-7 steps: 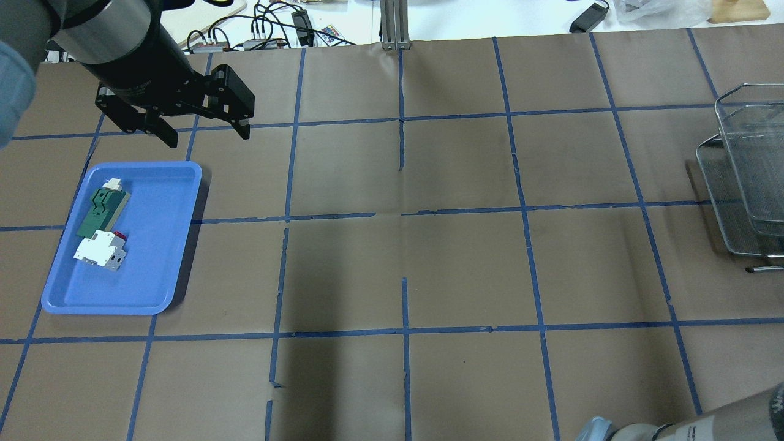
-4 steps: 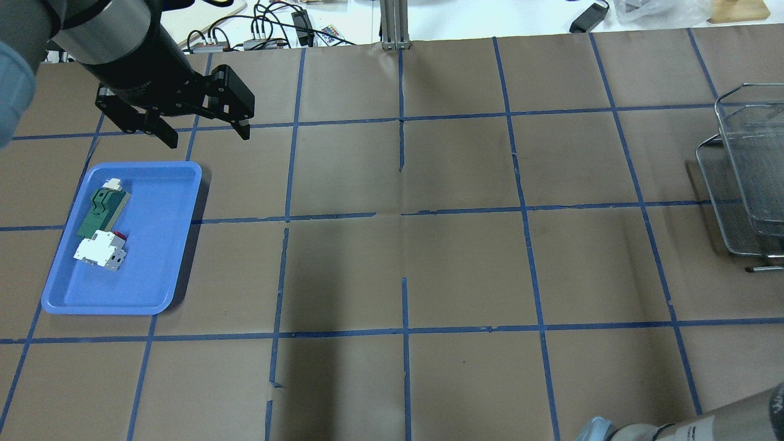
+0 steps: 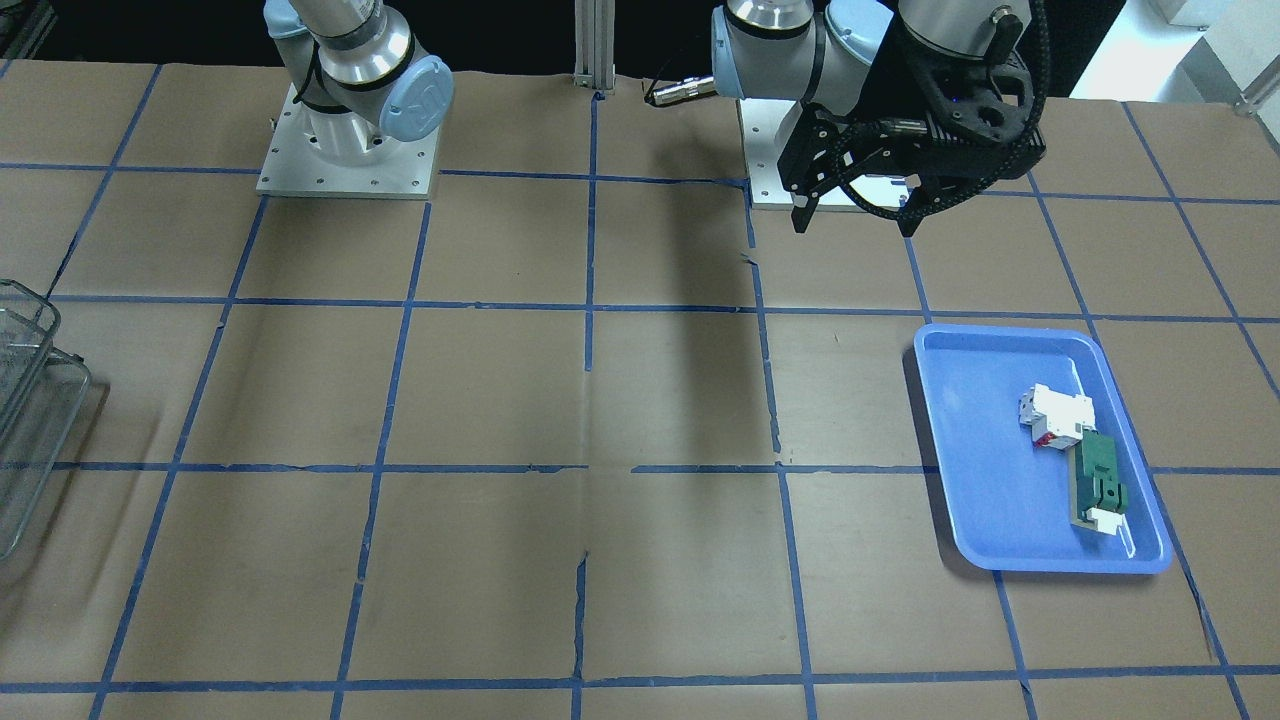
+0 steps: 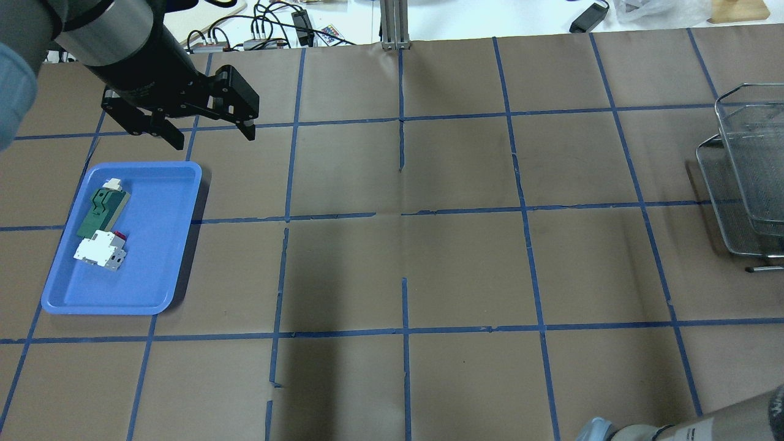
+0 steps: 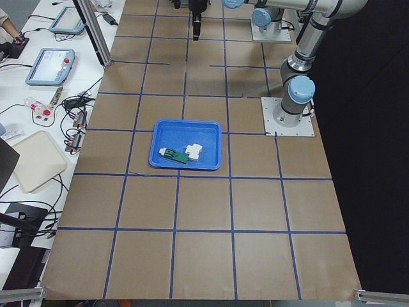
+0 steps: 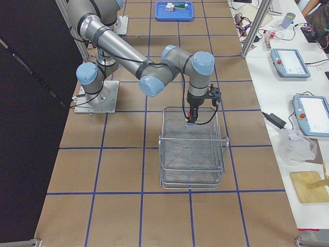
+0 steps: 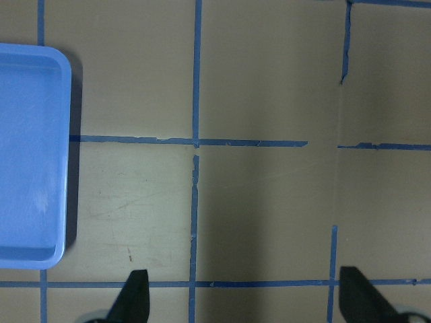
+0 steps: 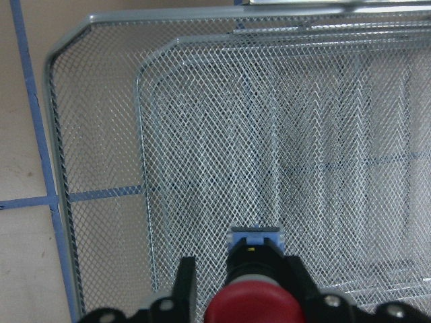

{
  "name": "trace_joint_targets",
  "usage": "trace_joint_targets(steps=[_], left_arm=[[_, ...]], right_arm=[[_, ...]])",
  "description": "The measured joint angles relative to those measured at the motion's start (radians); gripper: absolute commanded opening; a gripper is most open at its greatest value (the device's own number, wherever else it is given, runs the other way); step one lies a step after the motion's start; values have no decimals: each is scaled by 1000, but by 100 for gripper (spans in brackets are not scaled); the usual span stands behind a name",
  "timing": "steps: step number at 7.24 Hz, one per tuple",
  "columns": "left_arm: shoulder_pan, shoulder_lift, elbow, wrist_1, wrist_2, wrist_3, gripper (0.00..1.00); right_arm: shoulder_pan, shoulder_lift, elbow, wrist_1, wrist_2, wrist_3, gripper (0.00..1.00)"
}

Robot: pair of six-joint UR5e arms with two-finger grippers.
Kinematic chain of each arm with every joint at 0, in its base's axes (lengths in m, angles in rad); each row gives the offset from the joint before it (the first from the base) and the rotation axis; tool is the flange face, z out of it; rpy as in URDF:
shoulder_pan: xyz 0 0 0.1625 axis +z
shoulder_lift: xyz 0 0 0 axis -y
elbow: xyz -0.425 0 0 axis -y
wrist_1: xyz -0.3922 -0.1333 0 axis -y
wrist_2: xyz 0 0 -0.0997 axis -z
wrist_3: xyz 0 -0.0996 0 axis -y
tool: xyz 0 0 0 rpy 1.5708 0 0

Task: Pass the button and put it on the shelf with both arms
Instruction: 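Lower the button into the mesh basket with the right gripper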

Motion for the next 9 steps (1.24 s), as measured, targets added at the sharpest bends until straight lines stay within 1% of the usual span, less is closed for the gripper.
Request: trace_joint_targets(steps=[4, 5, 6, 7, 8, 9], left_arm=[[0, 1, -2, 0, -3, 0, 100], [0, 2, -2, 0, -2, 1, 100], [0, 2, -2, 0, -2, 1, 100], [0, 2, -2, 0, -2, 1, 100], [0, 2, -2, 0, -2, 2, 100], [0, 3, -2, 0, -2, 2, 100]], right_arm=[[0, -1, 0, 0, -7, -11, 100], [0, 0, 0, 0, -7, -12, 62], [0, 1, 1, 0, -7, -10, 30], [0, 3, 5, 1, -7, -7, 0], [0, 4, 10, 12, -7, -5, 22], [0, 4, 10, 32, -7, -3, 99]])
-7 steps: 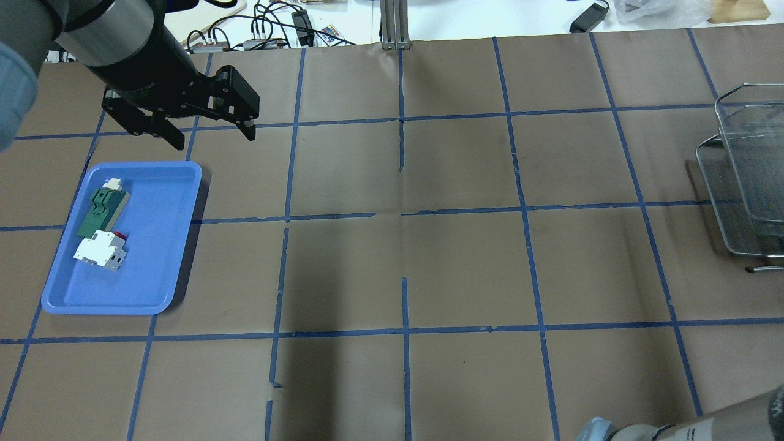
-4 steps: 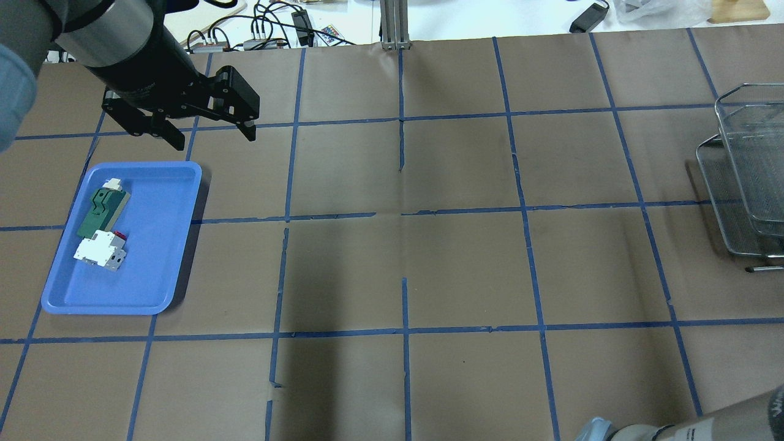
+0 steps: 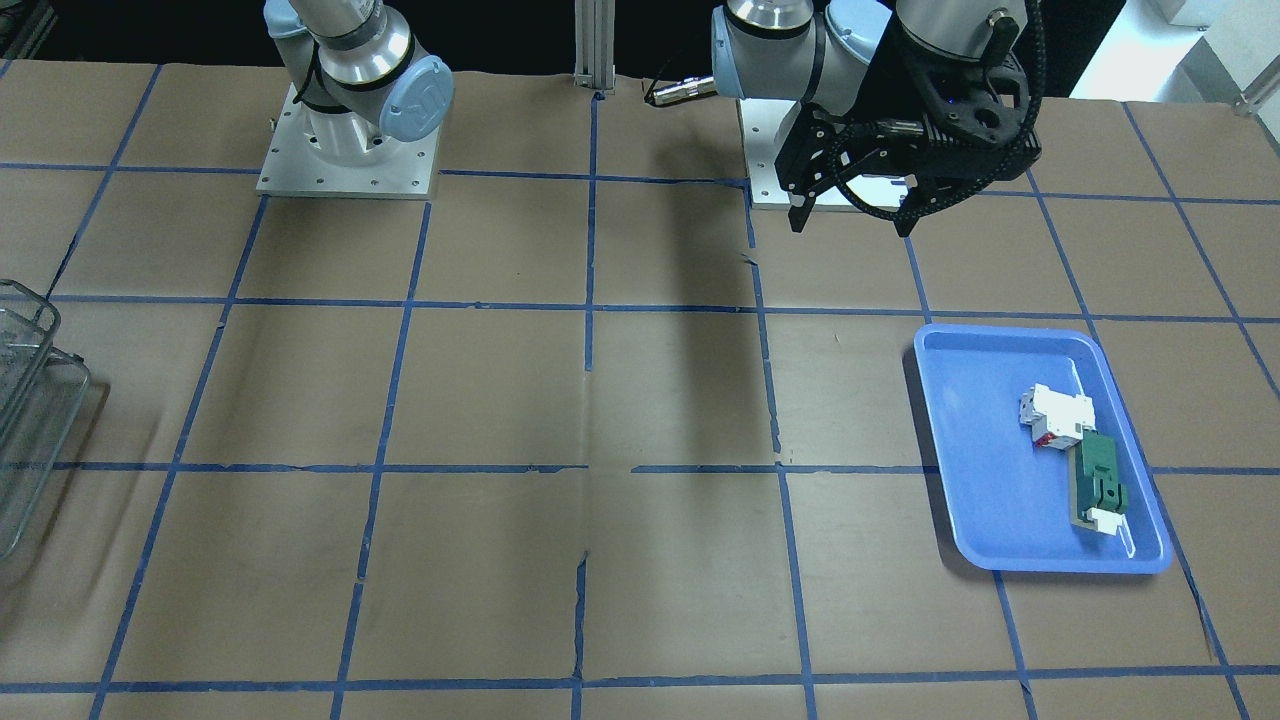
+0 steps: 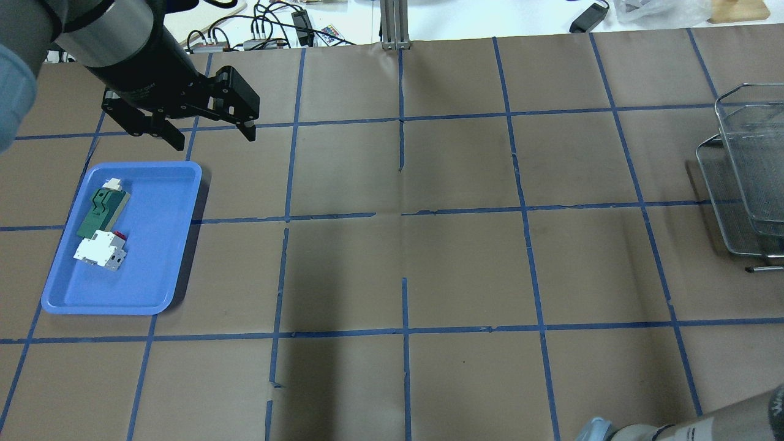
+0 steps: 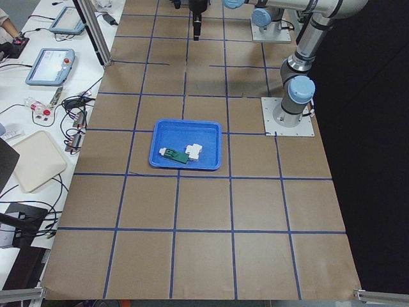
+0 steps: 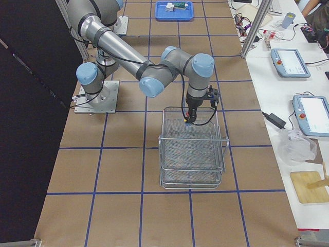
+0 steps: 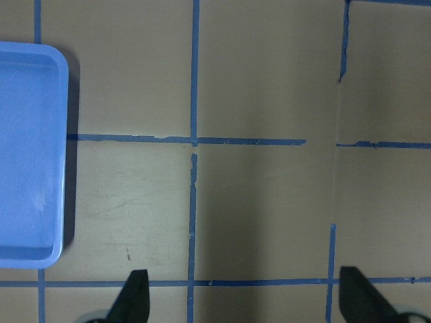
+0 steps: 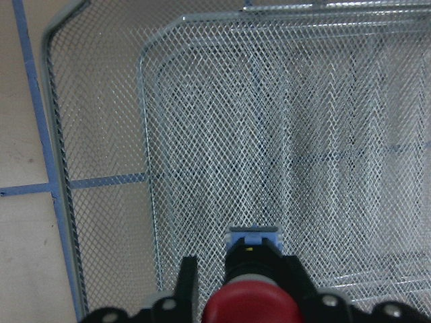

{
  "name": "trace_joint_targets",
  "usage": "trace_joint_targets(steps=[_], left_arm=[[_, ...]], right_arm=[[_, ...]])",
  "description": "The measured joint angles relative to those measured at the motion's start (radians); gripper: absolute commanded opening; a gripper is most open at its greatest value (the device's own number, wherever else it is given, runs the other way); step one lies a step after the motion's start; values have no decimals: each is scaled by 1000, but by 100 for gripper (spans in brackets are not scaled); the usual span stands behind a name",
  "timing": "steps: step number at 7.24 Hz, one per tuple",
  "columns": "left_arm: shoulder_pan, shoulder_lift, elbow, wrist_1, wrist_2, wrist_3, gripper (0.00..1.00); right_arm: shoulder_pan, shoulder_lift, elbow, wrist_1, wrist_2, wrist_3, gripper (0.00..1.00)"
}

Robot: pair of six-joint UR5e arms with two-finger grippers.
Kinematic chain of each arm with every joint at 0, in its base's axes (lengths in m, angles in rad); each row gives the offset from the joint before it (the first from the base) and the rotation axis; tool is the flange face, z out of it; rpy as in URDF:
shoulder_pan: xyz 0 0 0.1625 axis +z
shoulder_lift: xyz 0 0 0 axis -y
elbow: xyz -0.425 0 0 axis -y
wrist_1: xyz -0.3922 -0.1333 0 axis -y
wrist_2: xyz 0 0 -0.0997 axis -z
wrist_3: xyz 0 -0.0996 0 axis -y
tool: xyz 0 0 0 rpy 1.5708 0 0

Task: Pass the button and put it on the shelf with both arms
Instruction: 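Lower the button into the mesh basket with the right gripper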

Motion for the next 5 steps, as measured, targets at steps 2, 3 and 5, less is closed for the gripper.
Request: trace_joint_targets(steps=[2, 3, 5], left_arm=[[0, 0, 0, 0, 0, 0, 100], [0, 0, 0, 0, 0, 0, 100], [0, -1, 0, 1, 0, 0, 100]], right_arm=[[0, 2, -5, 18, -4, 0, 100], [0, 2, -4, 19, -10, -4, 100], [-1, 5, 3, 18, -21, -11, 100]])
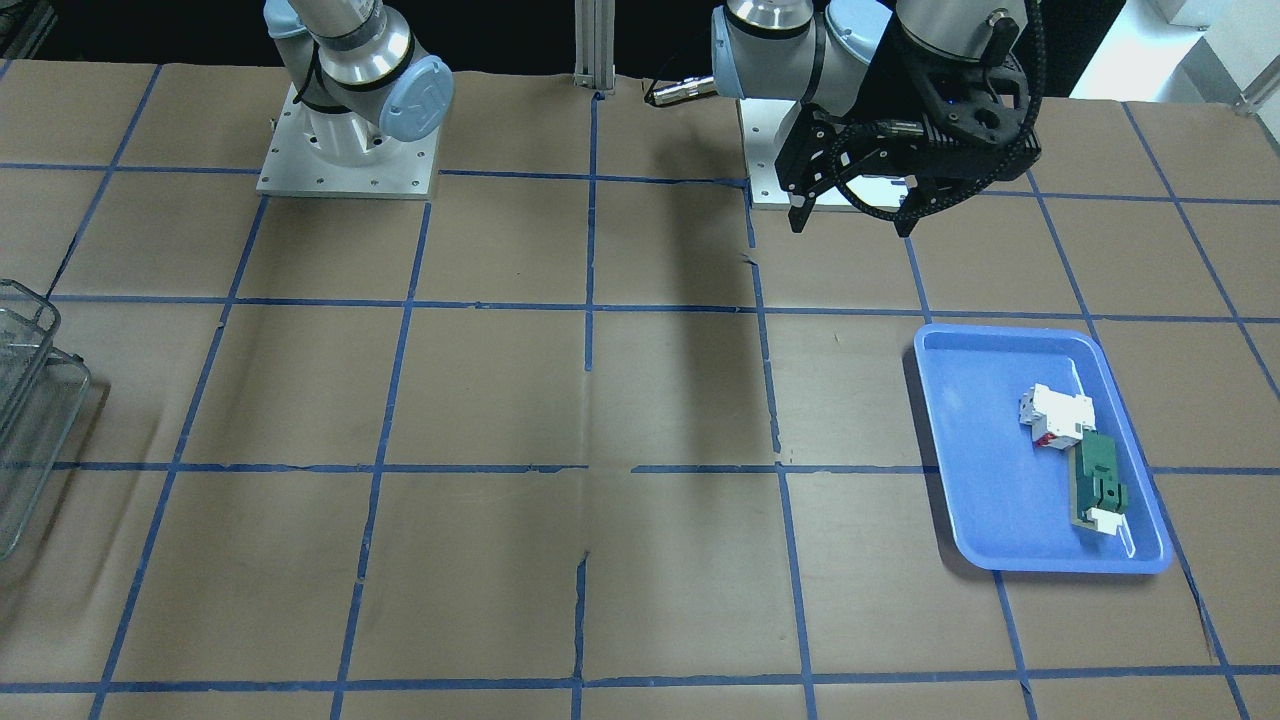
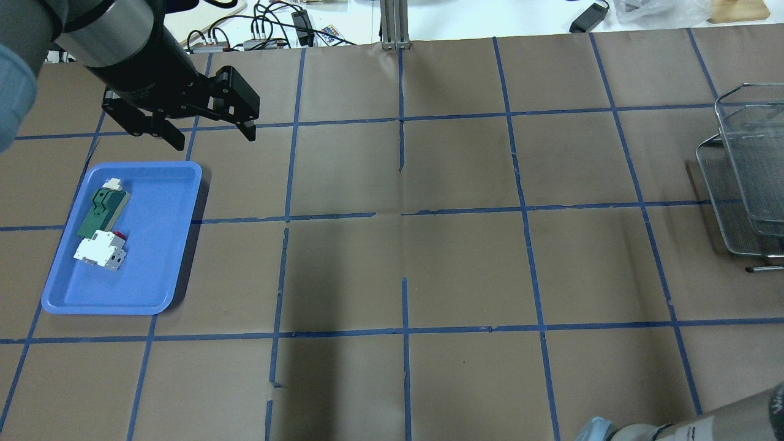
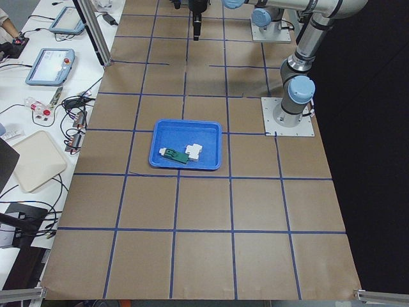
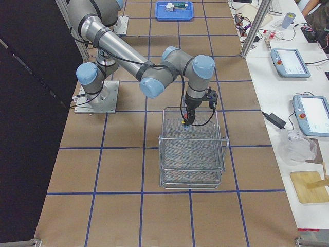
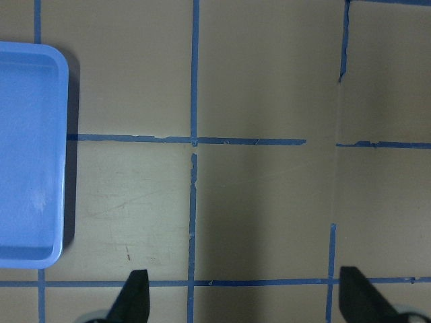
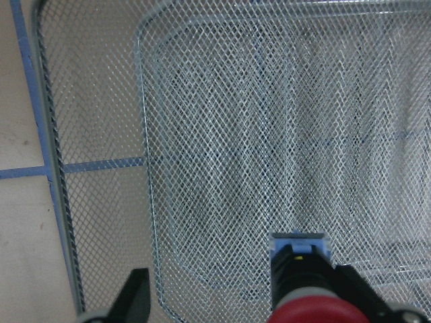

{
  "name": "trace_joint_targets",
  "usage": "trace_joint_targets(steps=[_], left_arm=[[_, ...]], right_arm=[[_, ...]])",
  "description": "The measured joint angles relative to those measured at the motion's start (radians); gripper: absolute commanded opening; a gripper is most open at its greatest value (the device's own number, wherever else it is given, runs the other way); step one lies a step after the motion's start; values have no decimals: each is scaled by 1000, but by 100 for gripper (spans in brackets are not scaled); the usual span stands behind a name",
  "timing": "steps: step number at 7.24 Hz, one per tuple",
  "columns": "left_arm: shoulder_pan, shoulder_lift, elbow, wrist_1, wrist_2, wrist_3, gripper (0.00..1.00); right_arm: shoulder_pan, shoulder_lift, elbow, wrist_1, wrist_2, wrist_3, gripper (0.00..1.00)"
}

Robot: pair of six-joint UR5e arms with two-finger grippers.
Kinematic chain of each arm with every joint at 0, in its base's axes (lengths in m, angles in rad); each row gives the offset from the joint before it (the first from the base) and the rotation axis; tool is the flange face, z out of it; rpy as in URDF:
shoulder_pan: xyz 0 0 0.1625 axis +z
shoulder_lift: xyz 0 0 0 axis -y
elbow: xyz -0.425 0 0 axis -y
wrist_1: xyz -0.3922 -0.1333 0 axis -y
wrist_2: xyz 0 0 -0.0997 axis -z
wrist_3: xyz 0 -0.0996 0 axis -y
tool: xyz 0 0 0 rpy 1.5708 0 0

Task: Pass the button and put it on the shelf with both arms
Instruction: 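Lower the button into the mesh basket with the right gripper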

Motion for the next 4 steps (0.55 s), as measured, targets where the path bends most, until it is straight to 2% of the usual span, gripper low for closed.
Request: trace_joint_targets(steps=[1, 2, 3, 4], left_arm=[[0, 0, 0, 0, 0, 0, 100], [0, 0, 0, 0, 0, 0, 100], [0, 1, 0, 0, 0, 0, 100], [0, 1, 1, 0, 1, 0, 100]], right_arm=[[0, 3, 2, -2, 1, -3, 97], [0, 9, 2, -7, 8, -6, 89], [0, 20, 1, -11, 30, -6, 42], [0, 27, 1, -10, 56, -2, 11]])
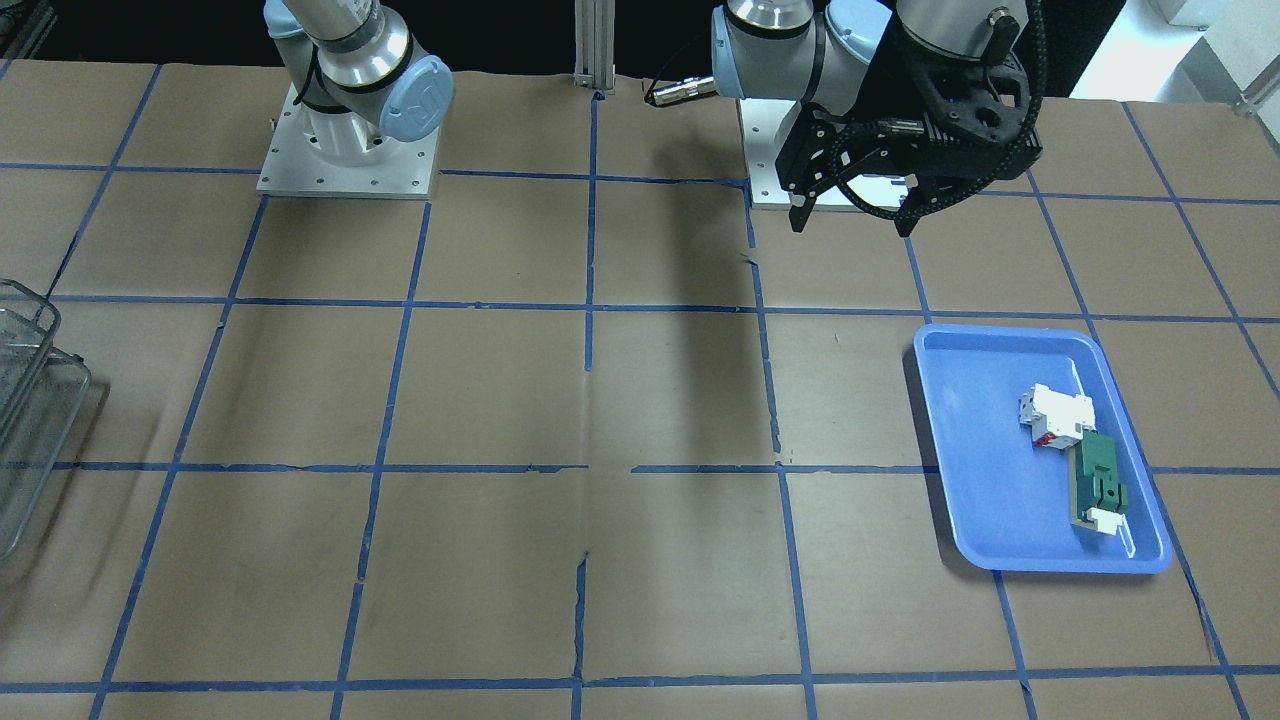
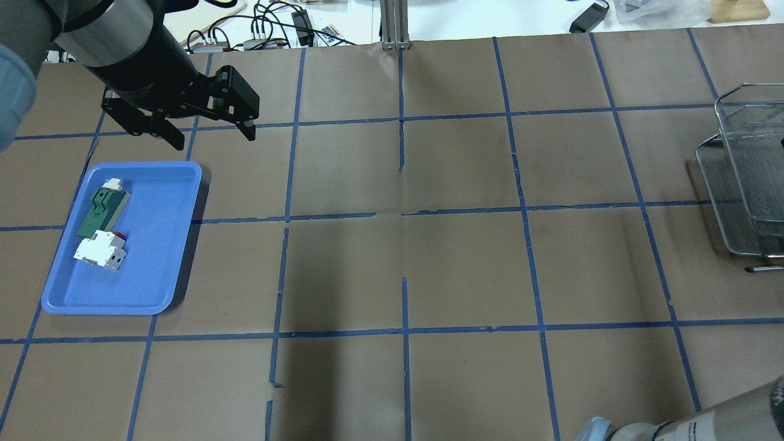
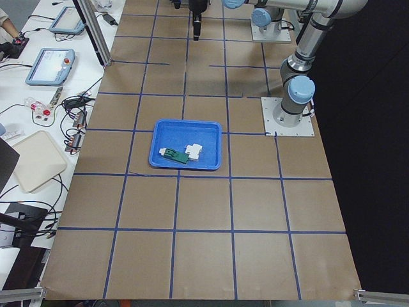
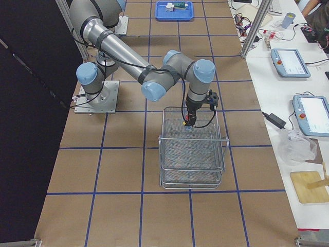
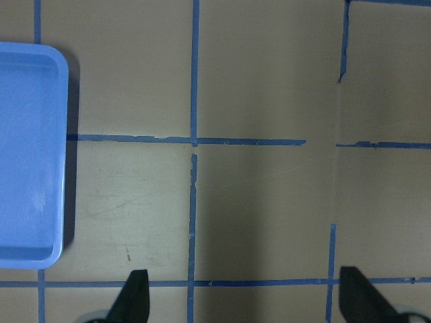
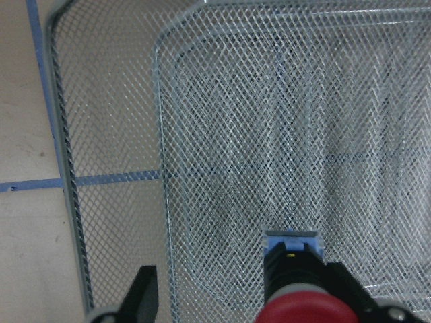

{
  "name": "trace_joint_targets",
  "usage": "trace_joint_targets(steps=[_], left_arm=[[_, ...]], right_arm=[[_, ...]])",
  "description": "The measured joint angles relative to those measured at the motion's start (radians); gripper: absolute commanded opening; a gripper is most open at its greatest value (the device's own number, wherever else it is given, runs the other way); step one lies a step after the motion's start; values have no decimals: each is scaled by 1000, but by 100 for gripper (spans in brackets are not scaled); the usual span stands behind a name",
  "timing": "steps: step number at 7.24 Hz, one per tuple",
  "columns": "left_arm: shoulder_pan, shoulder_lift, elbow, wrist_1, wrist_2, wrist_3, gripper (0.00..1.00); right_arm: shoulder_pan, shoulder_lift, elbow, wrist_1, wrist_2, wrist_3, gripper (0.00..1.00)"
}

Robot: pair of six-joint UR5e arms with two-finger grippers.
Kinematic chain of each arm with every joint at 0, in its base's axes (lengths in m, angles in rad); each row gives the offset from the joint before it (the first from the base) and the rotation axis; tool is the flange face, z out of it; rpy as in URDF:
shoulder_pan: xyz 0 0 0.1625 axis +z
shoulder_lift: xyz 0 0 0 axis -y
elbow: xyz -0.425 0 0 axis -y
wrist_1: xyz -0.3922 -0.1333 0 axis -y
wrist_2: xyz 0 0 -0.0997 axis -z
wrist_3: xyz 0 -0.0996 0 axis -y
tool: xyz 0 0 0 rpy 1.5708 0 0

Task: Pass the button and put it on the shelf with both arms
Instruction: 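Lower the button into the mesh basket with the right gripper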

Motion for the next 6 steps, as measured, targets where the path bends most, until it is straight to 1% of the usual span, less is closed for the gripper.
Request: trace_joint_targets(steps=[1, 2, 4, 6], left_arm=[[0, 0, 0, 0, 1, 0, 100], [0, 0, 0, 0, 1, 0, 100], [0, 0, -1, 0, 1, 0, 100], [0, 0, -1, 0, 0, 0, 100]], right_arm=[[0, 2, 1, 8, 9, 4, 40], [-1, 2, 2, 16, 11, 6, 99], [-1, 3, 3, 29, -4, 3, 100], [-1, -3, -5, 69, -80, -5, 100]])
